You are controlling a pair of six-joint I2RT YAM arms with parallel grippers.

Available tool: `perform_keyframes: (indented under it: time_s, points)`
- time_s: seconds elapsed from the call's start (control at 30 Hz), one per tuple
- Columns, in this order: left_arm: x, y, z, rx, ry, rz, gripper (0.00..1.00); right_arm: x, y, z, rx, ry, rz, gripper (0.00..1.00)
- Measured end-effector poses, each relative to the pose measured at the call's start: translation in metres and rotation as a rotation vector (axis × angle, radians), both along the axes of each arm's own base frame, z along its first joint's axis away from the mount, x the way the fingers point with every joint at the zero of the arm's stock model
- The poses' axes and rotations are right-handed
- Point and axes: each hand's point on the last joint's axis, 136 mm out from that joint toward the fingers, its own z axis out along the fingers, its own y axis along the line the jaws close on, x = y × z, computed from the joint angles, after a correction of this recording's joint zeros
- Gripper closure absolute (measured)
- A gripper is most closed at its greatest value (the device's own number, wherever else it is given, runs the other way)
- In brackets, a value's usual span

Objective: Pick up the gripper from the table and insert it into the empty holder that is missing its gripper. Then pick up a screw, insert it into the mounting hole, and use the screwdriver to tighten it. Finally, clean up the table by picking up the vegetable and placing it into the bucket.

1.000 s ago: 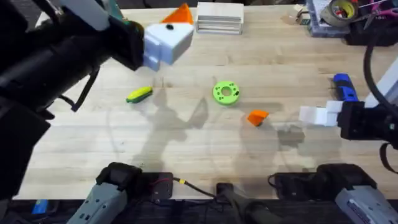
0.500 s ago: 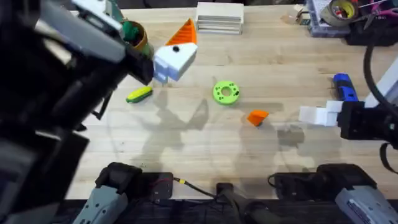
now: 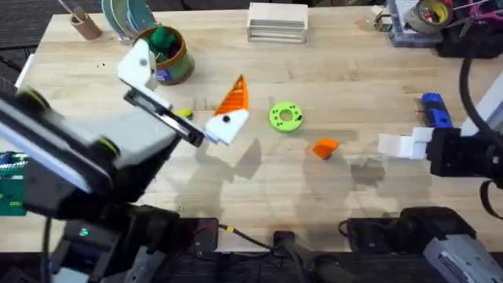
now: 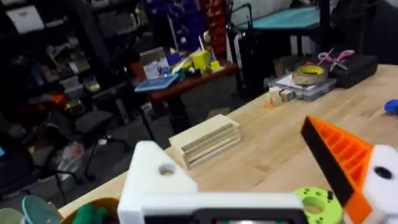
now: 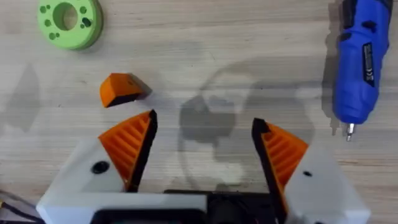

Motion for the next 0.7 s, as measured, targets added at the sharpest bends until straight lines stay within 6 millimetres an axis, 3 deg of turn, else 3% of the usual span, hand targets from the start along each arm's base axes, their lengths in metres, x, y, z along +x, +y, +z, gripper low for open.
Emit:
perform_keyframes:
  time_s: [0.4, 0.57, 0.7]
  points:
    - [-0.014, -0.002, -0.048, -0.005, -0.049, -0.031, 0.008, 0.000, 0.000, 0.000, 0.000, 0.000, 0.000, 0.010]
    - [-0.018, -0.002, -0.047, -0.007, -0.061, -0.034, 0.008, 0.000, 0.000, 0.000, 0.000, 0.000, 0.000, 0.009]
    - [-0.015, -0.003, -0.063, 0.007, 0.007, -0.038, 0.008, 0.000, 0.000, 0.000, 0.000, 0.000, 0.000, 0.010]
